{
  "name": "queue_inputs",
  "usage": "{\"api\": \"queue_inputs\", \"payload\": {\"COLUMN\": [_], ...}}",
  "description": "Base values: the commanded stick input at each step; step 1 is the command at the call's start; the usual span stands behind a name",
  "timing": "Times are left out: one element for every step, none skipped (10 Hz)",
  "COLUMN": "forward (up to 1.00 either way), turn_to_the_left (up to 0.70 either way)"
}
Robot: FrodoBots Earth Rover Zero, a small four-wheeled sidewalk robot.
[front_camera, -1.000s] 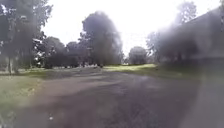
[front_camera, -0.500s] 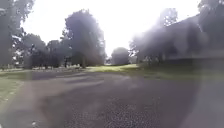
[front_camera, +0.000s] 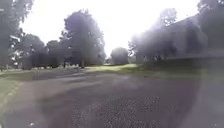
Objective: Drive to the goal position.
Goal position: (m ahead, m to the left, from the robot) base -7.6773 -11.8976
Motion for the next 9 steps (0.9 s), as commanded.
{"api": "queue_inputs", "payload": {"forward": [0.0, 0.0, 0.0, 0.0, 0.0, 0.0, 0.0, 0.0, 0.0], "turn_to_the_left": [-0.44, -0.44, -0.41, -0.41, -0.41, -0.41, -0.41, -0.41, -0.41]}}
